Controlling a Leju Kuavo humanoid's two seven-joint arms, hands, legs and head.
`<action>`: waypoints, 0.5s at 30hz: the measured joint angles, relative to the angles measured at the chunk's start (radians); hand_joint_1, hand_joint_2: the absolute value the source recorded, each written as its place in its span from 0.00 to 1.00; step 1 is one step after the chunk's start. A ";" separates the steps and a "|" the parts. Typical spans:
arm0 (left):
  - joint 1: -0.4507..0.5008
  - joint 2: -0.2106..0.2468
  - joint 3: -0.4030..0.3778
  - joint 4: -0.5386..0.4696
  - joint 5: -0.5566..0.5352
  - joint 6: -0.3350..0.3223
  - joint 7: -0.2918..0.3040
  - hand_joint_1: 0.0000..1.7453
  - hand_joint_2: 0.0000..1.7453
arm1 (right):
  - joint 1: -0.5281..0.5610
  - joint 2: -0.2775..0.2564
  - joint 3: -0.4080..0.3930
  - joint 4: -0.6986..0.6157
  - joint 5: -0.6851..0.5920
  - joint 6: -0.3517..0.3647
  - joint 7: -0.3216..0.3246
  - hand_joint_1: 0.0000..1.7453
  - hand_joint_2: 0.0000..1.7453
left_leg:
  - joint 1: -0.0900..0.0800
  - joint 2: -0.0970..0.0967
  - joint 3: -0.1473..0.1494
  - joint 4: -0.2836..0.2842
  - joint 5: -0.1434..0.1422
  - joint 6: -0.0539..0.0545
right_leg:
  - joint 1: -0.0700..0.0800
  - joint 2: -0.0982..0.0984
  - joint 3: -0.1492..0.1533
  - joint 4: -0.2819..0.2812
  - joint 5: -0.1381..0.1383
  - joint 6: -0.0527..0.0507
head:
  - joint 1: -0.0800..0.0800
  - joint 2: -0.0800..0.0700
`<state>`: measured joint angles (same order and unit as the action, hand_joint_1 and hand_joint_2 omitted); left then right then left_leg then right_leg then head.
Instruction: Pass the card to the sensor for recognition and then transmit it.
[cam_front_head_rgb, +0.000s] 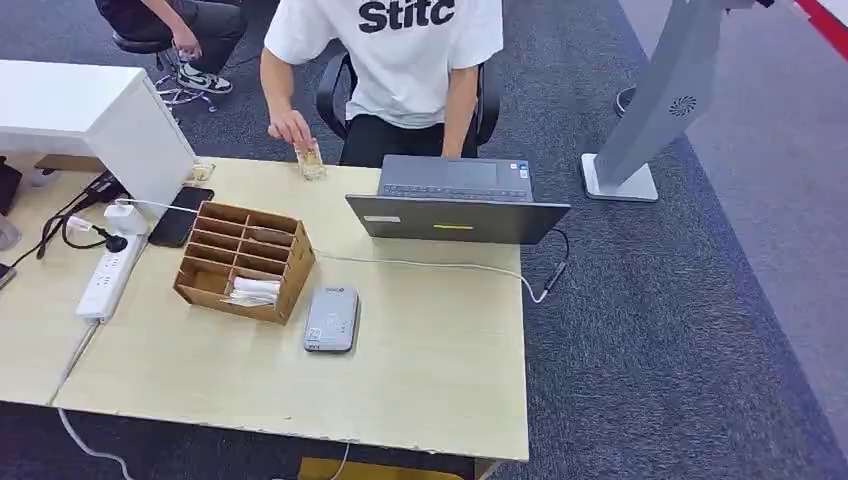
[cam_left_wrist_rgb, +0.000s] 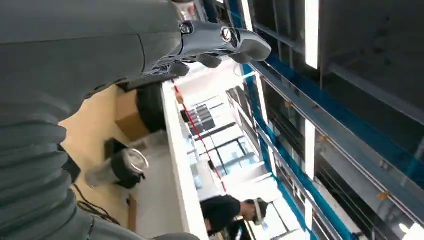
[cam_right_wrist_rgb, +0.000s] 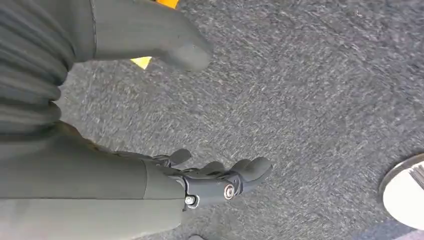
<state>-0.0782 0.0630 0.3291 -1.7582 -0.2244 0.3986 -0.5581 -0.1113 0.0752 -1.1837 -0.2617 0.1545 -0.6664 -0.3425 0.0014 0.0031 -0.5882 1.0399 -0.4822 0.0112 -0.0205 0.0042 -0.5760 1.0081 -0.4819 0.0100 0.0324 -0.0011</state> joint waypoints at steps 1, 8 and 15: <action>-0.022 0.010 -0.018 0.006 -0.014 -0.009 0.012 0.00 1.00 | 0.000 0.000 0.000 0.002 0.006 0.000 0.004 0.00 1.00 | 0.000 0.000 0.000 0.000 0.000 0.000 | 0.000 0.000 0.000 0.000 0.000 0.000 | 0.000 0.000; -0.167 0.071 -0.135 0.079 -0.100 -0.063 0.091 0.00 1.00 | -0.004 0.002 0.001 0.010 0.047 -0.002 0.035 0.00 1.00 | 0.000 0.000 0.000 0.000 0.000 0.000 | 0.000 0.001 0.000 0.000 0.001 0.000 | 0.000 0.000; -0.311 0.085 -0.233 0.220 -0.207 -0.102 0.174 0.00 1.00 | -0.005 0.003 0.007 0.016 0.080 -0.002 0.063 0.00 1.00 | 0.000 0.000 0.000 0.001 0.000 0.000 | 0.000 0.001 -0.001 0.000 0.001 0.000 | 0.000 0.000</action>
<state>-0.3892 0.1476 0.0961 -1.5384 -0.4315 0.2968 -0.3837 -0.1162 0.0782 -1.1768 -0.2457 0.2346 -0.6687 -0.2800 0.0013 0.0035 -0.5885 1.0404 -0.4818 0.0109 -0.0206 0.0056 -0.5765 1.0081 -0.4812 0.0099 0.0324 -0.0011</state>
